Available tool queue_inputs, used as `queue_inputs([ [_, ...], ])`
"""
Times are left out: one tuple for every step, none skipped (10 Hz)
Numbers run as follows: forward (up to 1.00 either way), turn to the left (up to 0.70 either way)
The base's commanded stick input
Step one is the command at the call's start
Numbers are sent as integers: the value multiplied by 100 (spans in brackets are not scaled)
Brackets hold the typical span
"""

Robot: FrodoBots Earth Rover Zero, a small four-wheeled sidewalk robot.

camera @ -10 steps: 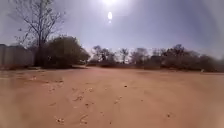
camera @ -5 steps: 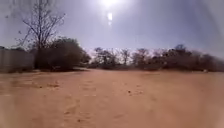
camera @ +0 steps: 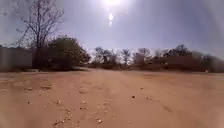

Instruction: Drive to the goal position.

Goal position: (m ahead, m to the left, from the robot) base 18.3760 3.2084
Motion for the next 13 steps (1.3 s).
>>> queue_inputs([
  [85,0],
  [85,0],
  [85,0],
  [85,0],
  [85,0],
  [85,0],
  [85,0],
  [85,0],
  [85,0],
  [85,0],
  [85,0],
  [85,0],
  [85,0],
])
